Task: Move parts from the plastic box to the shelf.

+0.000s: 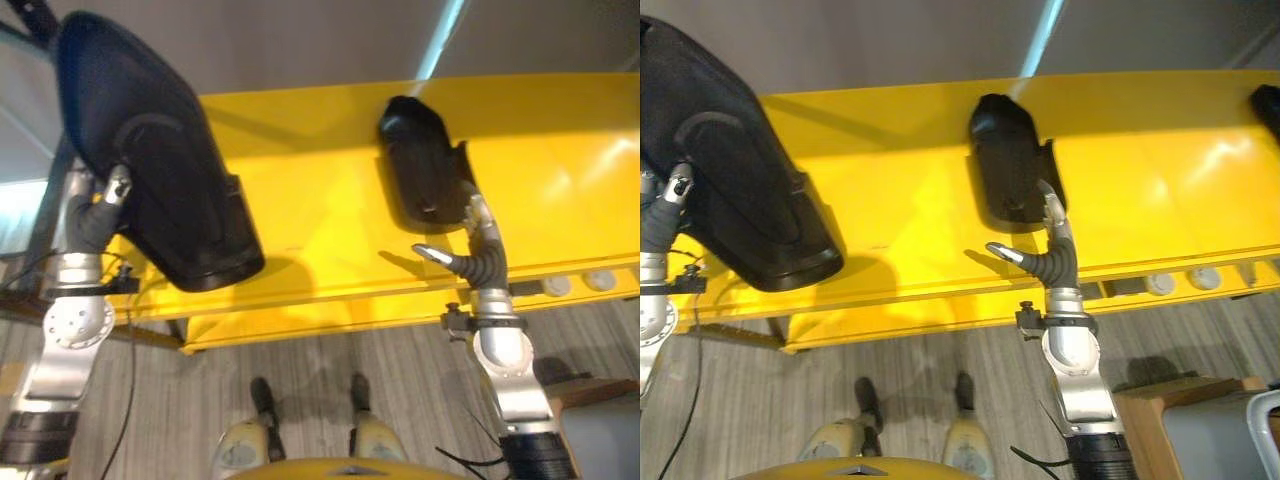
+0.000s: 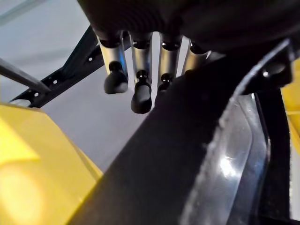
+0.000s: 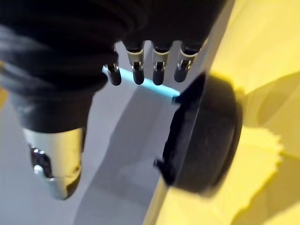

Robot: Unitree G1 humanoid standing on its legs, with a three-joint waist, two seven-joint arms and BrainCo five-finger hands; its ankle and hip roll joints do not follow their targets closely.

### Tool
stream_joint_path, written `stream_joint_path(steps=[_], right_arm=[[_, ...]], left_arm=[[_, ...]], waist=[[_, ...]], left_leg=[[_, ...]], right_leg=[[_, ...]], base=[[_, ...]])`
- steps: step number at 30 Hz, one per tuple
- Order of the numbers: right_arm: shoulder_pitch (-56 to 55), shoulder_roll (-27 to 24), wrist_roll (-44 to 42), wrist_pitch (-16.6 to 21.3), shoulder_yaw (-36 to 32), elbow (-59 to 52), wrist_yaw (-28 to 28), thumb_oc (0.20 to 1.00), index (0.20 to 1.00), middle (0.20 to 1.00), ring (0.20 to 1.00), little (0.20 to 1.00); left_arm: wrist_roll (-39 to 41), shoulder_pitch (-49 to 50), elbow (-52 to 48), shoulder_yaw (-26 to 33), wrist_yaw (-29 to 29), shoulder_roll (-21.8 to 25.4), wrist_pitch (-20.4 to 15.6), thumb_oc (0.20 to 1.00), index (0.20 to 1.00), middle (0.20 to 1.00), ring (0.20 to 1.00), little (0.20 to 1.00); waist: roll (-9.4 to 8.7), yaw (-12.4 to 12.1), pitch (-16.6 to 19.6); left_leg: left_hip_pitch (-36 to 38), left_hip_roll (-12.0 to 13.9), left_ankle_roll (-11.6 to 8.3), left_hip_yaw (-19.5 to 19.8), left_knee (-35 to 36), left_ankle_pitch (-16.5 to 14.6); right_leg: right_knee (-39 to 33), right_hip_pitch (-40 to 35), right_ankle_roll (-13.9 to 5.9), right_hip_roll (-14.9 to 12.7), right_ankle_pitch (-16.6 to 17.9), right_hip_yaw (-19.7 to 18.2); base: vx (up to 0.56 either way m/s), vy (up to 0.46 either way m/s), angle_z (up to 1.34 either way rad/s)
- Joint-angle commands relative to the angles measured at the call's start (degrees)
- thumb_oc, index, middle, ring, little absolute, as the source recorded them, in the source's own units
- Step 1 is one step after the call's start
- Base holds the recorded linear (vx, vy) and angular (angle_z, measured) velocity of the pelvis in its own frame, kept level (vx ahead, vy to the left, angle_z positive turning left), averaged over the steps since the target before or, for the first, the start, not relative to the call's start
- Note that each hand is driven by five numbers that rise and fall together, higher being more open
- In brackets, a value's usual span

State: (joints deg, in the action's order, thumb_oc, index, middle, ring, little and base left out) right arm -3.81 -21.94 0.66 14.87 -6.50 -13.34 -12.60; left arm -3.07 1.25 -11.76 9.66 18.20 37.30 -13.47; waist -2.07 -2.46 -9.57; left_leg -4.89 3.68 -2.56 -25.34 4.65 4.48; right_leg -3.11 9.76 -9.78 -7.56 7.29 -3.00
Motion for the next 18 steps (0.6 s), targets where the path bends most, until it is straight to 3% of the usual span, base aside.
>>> stream_joint_path(steps=[1,7,14,18], right_arm=[[1.0,-3.4,1.7,3.3,-5.5,-6.8,-1.3,1.0,1.0,1.0,1.0,1.0],[-0.4,-4.6,1.5,3.4,-8.0,-6.9,-0.8,1.0,1.0,1.0,1.0,1.0],[-0.8,-3.7,-0.3,3.5,-6.4,-6.5,0.7,1.0,1.0,1.0,1.0,1.0],[2.3,-5.0,-2.5,4.4,-1.9,-6.9,2.6,1.0,1.0,1.0,1.0,1.0]], left_arm=[[0.2,-4.4,2.9,3.3,0.3,1.4,-1.4,0.2,0.2,0.2,0.2,0.2],[1.8,-4.5,7.6,4.4,-0.4,1.8,-0.2,0.2,0.2,0.2,0.2,0.2],[3.2,-6.1,16.5,4.5,-1.2,3.8,2.8,0.2,0.2,0.2,0.2,0.2],[4.1,-14.6,28.5,0.7,-1.3,12.7,4.3,0.2,0.2,0.2,0.2,0.2]], waist=[[1.36,0.5,0.9],[2.26,1.8,1.5],[3.15,2.5,1.0],[3.82,2.8,-0.2]], left_leg=[[4.4,5.5,-4.14,-0.8,-5.5,-11.0],[6.8,6.2,-4.74,-2.2,-5.2,-11.0],[7.1,6.5,-5.0,-3.2,-4.5,-10.1],[4.2,7.1,-5.37,-3.1,-3.8,-8.3]], right_leg=[[5.2,-2.4,-5.22,2.4,-8.6,1.6],[4.8,-3.2,-5.22,3.3,-9.8,2.1],[4.5,-2.7,-5.22,4.0,-10.2,1.5],[4.5,0.4,-5.22,4.6,-9.6,1.6]], base=[[0.04,-0.012,-0.21],[0.08,-0.004,-0.27],[0.05,-0.016,-0.12],[-0.05,-0.038,-0.06]])
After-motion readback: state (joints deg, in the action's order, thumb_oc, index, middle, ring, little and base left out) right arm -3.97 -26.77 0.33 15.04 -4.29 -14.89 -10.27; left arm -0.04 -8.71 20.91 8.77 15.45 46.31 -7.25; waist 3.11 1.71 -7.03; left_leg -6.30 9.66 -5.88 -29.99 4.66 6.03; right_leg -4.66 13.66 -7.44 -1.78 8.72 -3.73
